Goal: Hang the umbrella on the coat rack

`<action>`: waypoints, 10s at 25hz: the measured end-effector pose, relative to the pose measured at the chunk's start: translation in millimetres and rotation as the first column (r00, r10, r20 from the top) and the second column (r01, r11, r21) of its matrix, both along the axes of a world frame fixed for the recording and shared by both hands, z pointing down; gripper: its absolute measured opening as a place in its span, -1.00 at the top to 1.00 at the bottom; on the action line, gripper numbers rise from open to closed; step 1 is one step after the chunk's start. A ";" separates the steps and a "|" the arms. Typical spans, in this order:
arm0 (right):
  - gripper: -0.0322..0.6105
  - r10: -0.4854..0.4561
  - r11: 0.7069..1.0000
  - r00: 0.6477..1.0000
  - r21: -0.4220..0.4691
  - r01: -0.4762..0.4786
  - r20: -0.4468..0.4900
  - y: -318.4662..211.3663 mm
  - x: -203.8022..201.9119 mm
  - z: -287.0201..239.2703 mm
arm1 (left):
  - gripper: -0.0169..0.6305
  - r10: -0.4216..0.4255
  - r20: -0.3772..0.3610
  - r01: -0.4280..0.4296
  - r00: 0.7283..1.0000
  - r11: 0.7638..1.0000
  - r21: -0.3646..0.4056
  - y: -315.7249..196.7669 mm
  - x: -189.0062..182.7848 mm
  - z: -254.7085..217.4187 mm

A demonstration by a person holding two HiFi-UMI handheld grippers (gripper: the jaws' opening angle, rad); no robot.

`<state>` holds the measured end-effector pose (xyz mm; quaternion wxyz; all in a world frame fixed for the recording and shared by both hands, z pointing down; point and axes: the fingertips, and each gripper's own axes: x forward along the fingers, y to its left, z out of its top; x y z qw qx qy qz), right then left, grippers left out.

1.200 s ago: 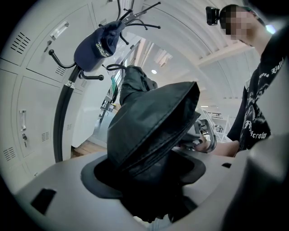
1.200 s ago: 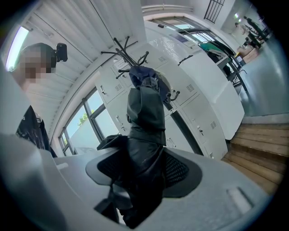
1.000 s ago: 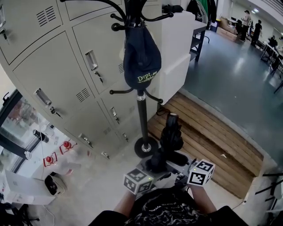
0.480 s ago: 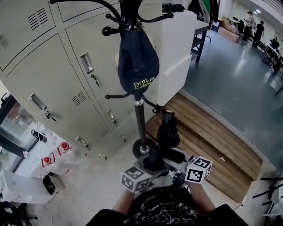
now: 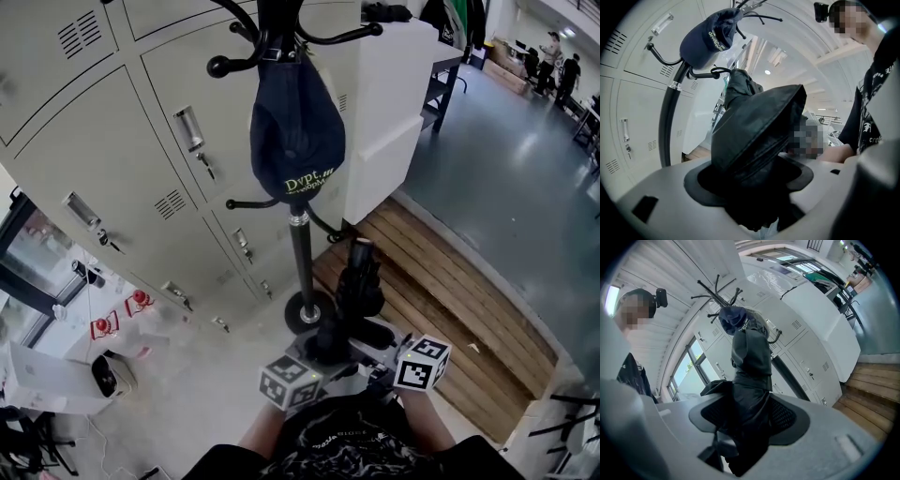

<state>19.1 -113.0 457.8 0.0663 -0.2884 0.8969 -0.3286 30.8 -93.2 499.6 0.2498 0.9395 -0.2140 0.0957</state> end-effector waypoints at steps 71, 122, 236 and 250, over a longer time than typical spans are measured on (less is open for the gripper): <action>0.10 -0.191 0.973 0.981 -0.140 0.184 -0.033 -32.0 -8.1 44.8 | -0.05 -0.154 0.030 0.156 0.988 0.981 -0.114 -29.8 -3.6 42.6; 0.05 -0.361 0.930 0.902 -0.157 0.331 -0.238 -70.8 -32.3 107.7 | -0.06 -0.332 0.271 0.386 0.903 0.905 -0.177 -76.0 -21.9 111.9; 0.89 0.258 0.953 0.861 0.261 -0.153 -0.439 8.5 -19.9 29.2 | 0.91 -0.581 -0.054 0.584 0.812 0.809 0.067 -15.0 -80.9 -5.1; 0.89 0.283 0.950 0.838 0.258 -0.177 -0.466 30.9 -33.1 36.1 | 0.91 -0.511 -0.003 0.497 0.860 0.835 0.236 2.0 -83.6 -11.7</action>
